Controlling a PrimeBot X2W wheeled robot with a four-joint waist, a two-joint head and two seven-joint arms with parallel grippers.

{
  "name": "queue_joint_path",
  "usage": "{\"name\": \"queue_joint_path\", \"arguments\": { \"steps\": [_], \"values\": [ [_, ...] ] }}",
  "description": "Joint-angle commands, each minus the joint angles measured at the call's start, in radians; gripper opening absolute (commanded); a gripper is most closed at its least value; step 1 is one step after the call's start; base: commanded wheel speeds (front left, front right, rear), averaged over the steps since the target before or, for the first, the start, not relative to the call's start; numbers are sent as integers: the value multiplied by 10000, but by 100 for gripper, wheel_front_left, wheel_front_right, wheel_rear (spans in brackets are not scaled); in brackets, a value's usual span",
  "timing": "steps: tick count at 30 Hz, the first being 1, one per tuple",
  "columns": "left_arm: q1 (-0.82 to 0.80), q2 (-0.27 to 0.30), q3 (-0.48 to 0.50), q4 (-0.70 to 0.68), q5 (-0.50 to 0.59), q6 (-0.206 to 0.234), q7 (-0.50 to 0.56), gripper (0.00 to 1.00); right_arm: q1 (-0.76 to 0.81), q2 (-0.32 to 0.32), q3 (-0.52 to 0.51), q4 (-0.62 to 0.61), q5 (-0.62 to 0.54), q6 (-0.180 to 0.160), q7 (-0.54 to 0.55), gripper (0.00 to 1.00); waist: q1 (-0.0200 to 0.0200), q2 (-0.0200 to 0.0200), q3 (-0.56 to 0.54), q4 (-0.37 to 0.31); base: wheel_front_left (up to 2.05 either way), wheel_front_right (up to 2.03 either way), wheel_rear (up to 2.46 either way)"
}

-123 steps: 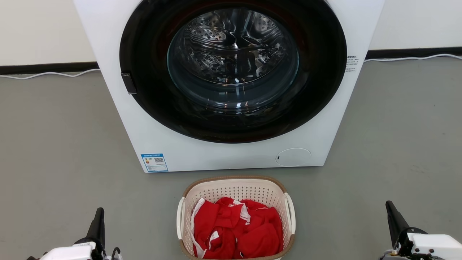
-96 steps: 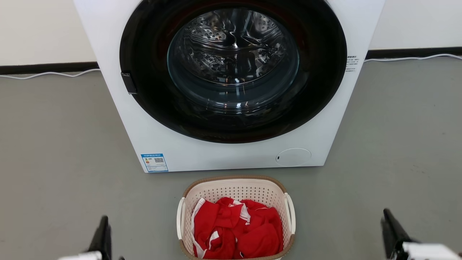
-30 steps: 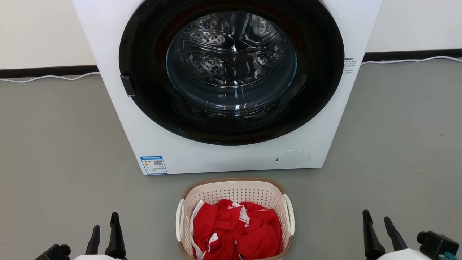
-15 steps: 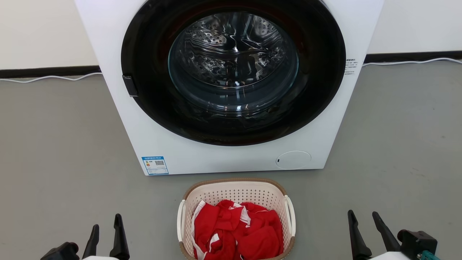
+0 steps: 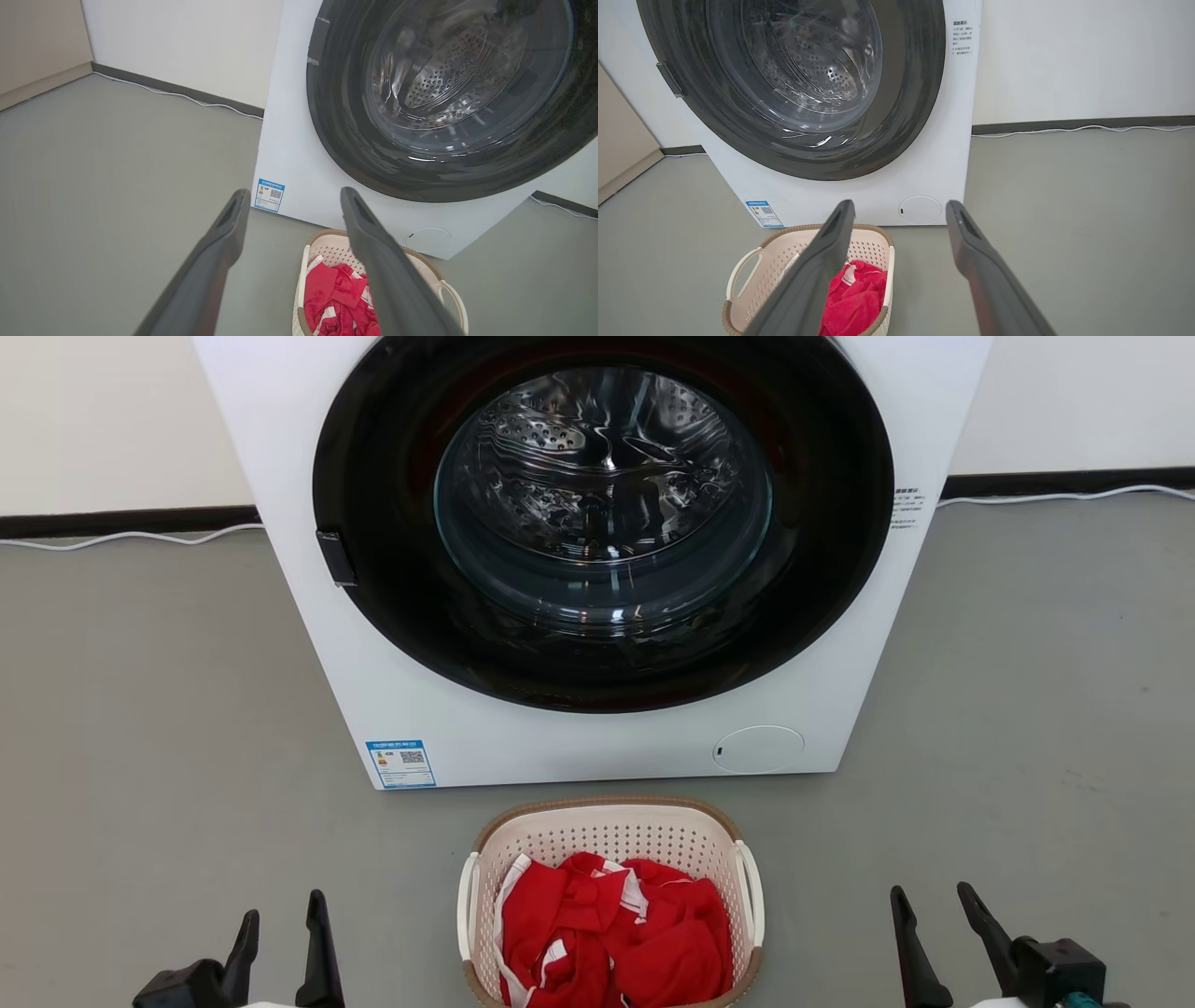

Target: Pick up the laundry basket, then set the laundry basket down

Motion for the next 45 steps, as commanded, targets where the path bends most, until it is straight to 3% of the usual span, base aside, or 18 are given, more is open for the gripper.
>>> {"name": "queue_joint_path", "arguments": {
  "steps": [1, 24, 37, 45],
  "values": [
    [-183, 171, 200, -205, 387, 66, -175, 100, -166, -135, 216, -218, -461, 29, -226, 100, 0, 2, 0, -11, 0, 0, 0],
    [-173, 233, 81, -221, 2741, 156, -816, 100, -138, -189, 480, -88, -3101, 35, -870, 100, -1, 2, -13, -80, 0, 0, 0],
    [-168, 233, 97, -98, 2534, 121, -816, 100, -160, -189, 99, -71, -2826, 35, -870, 100, -1, 2, 30, -160, 0, 0, 0],
    [-163, 233, 116, -57, 2399, 129, -816, 100, -173, -189, 15, 90, -2048, 35, -870, 100, -1, 2, 45, -168, 0, 0, 0]
  ]
}}
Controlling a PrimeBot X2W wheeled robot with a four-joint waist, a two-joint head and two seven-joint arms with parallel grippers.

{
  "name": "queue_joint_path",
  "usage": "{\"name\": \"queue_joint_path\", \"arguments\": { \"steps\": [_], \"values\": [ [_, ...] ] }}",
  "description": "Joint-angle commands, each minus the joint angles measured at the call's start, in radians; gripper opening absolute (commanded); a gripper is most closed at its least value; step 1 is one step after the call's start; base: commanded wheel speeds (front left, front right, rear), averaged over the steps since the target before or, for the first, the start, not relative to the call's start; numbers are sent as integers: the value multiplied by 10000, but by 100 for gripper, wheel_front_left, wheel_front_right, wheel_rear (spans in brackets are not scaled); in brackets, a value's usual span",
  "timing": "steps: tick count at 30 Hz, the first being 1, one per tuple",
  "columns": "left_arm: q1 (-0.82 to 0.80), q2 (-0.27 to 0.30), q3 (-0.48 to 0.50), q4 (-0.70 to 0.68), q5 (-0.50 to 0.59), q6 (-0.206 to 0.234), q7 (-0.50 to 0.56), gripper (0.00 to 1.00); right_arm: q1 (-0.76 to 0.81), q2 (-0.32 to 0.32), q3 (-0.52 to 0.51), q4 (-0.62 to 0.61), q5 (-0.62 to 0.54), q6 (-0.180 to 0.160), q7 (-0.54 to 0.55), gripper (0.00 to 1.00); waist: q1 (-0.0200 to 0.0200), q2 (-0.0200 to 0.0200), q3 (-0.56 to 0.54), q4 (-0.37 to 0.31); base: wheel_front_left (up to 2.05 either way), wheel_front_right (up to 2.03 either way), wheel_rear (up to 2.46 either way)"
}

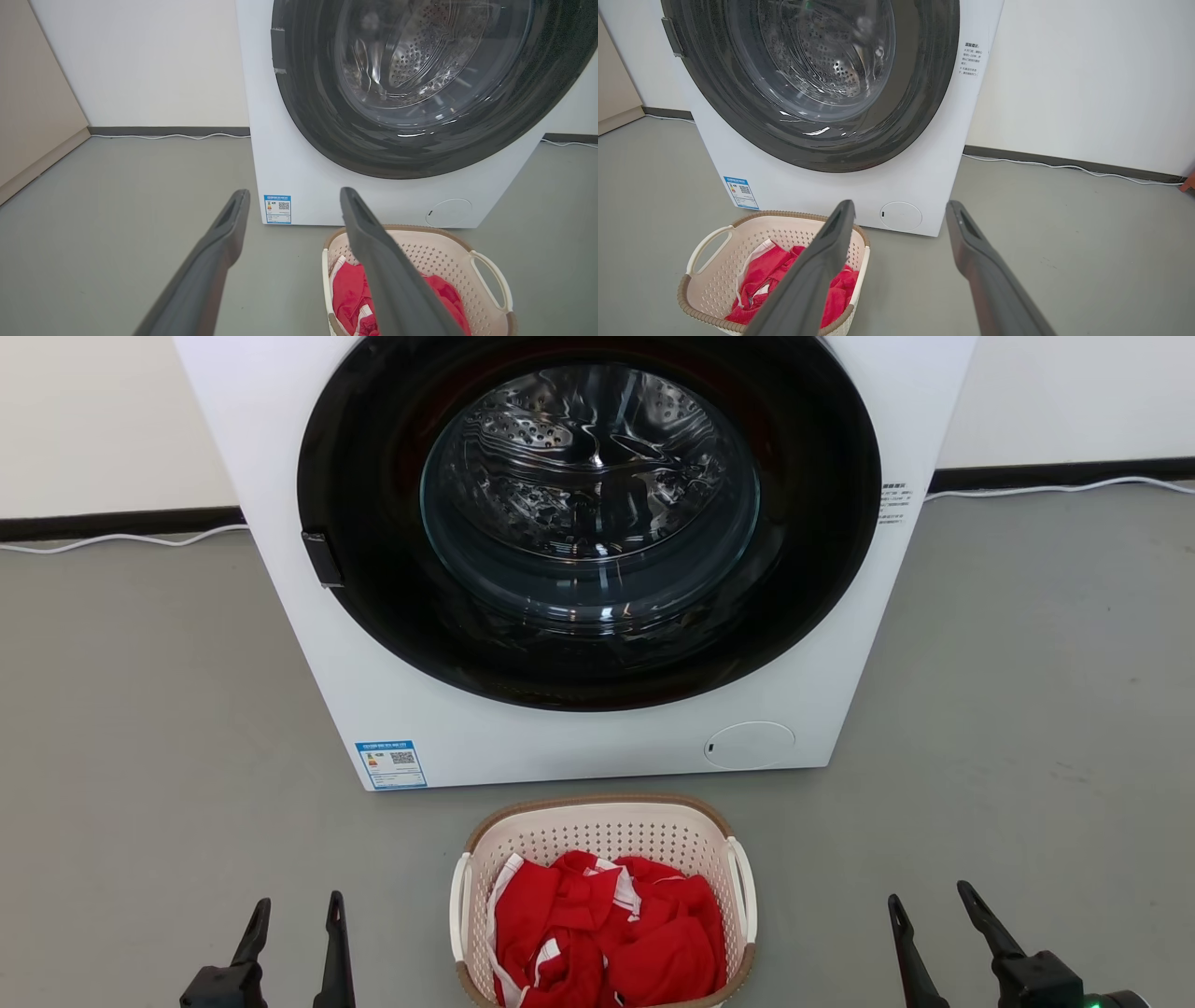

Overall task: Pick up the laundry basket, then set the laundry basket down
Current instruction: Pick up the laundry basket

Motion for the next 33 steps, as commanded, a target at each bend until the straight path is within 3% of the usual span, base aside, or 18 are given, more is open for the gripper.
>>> {"name": "queue_joint_path", "arguments": {
  "steps": [1, 13, 33],
  "values": [
    [-168, 120, 299, -194, -83, 46, -120, 100, -184, -127, 214, -169, 94, 31, -139, 100, 0, 1, 6, -3, 0, 0, 0],
    [-243, 120, 254, -243, -123, 56, -120, 100, -284, -127, 170, -219, 264, 31, -139, 100, 0, 1, 383, -6, 0, 0, 0],
    [-2721, 120, -430, -50, -476, 75, -120, 100, -3131, -127, 88, 457, 84, 31, -139, 100, 0, 1, 4751, 163, 0, 0, 0]
  ]
}}
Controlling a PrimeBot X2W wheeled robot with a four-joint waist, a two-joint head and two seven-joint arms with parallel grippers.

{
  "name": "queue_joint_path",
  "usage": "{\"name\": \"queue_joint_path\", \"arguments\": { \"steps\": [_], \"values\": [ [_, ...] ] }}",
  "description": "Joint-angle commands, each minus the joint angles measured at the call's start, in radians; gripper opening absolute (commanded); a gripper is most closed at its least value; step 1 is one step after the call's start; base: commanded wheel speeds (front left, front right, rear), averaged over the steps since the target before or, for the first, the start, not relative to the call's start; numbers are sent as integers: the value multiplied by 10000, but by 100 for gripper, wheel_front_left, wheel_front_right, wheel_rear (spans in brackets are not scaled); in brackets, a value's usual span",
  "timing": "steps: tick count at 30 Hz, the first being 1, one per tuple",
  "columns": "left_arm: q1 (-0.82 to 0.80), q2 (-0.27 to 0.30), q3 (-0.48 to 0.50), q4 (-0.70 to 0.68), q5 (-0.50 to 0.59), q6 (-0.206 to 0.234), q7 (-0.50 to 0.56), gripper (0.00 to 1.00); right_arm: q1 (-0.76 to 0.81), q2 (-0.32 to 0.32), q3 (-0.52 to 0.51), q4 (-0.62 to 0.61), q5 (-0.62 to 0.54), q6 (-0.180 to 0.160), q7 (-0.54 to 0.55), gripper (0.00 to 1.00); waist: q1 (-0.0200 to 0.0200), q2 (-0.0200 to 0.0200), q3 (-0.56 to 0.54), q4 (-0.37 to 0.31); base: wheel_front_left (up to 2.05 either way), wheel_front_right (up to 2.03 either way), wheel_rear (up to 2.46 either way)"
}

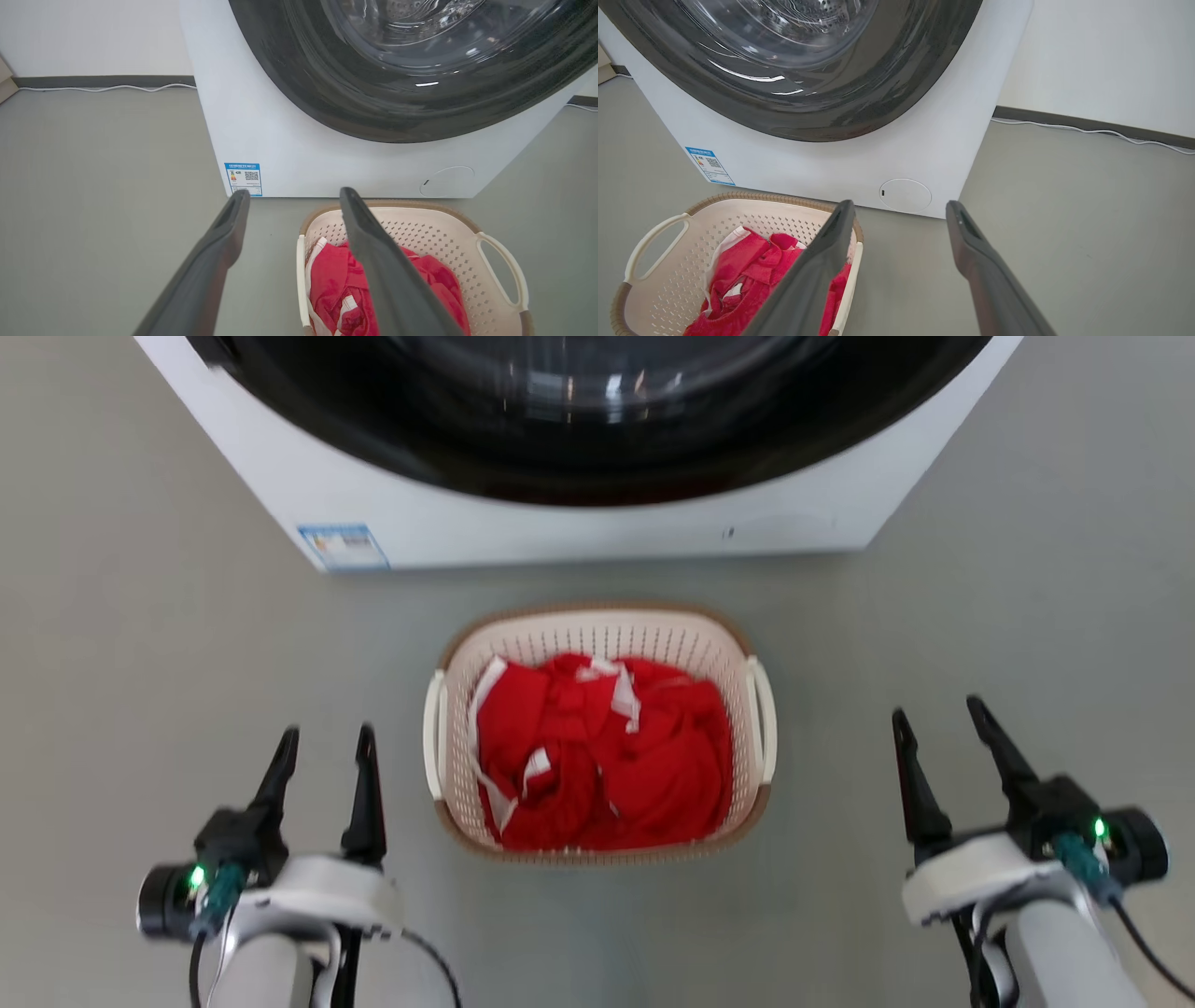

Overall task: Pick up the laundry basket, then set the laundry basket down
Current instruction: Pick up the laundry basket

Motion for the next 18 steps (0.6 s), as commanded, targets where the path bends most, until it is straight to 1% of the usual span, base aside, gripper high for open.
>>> {"name": "queue_joint_path", "arguments": {
  "steps": [1, 10, 18],
  "values": [
    [-460, 131, 154, -85, -68, 92, -116, 100, -378, -64, 244, -38, -56, 31, -138, 100, -1, 0, 1059, 123, 0, 0, 0],
    [-1794, 131, -644, 375, -560, 346, -116, 100, -1724, -64, 338, 650, -16, 31, -138, 100, -1, 0, 2774, 329, 0, 0, 0],
    [-2402, 131, -1102, 556, -780, 422, -116, 100, -2288, -64, 478, 1102, 81, 31, -138, 100, -1, 0, 3481, 394, 0, 0, 0]
  ]
}}
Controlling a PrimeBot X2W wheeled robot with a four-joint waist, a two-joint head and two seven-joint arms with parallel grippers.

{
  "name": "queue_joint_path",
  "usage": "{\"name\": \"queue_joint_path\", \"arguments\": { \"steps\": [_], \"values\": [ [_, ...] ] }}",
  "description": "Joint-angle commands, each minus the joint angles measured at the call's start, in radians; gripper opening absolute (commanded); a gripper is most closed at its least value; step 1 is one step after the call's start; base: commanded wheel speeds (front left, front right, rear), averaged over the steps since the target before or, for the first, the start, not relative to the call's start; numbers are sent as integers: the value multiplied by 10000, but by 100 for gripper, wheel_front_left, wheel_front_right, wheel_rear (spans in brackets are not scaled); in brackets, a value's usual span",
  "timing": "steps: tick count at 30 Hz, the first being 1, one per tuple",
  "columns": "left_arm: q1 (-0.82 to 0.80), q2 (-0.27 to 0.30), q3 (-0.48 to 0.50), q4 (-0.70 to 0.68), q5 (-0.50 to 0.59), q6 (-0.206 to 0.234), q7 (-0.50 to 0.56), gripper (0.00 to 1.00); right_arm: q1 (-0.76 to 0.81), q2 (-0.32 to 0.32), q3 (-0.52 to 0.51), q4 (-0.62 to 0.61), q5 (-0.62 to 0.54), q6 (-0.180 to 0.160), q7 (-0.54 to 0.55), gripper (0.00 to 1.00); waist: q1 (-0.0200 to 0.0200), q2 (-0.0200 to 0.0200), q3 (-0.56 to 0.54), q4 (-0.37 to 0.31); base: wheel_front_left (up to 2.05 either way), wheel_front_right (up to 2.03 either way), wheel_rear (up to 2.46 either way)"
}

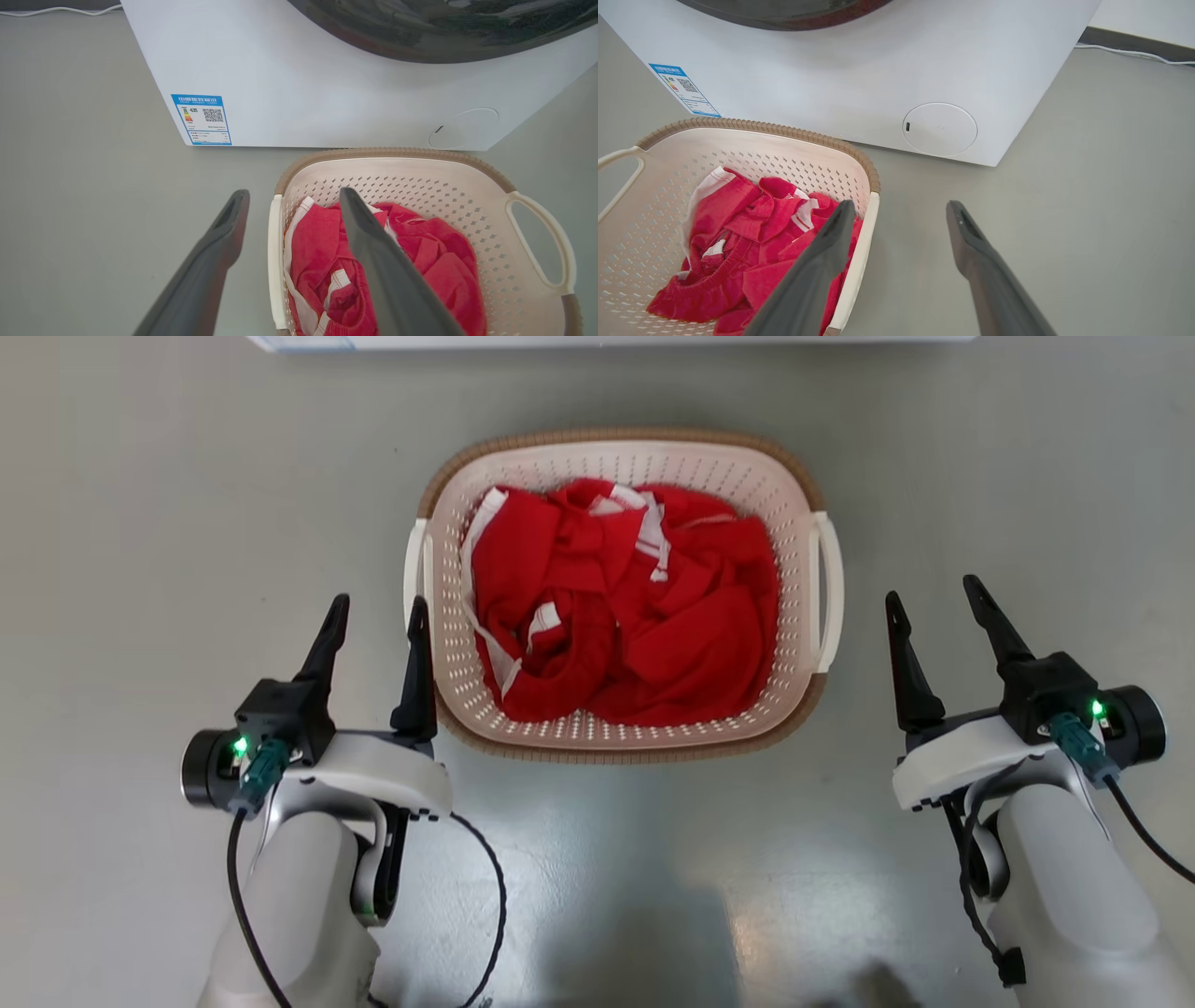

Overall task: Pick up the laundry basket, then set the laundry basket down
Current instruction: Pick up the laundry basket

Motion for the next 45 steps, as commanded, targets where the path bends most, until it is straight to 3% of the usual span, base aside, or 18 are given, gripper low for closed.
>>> {"name": "queue_joint_path", "arguments": {
  "steps": [1, 18, 45],
  "values": [
    [-69, 194, 208, -131, -84, 78, -51, 100, 98, 20, 221, -90, 91, 31, -134, 100, 0, 1, 215, 58, 0, 0, 0],
    [-748, 194, -268, 417, -596, 141, -51, 100, -315, 20, 403, 136, 110, 31, -134, 100, -1, 1, 1277, 72, 0, 0, 0],
    [-1844, 194, -815, 2020, -1489, -106, -51, 100, -785, 20, 1063, 320, 88, 31, -134, 100, -1, 1, 2407, 341, 0, 0, 0]
  ]
}}
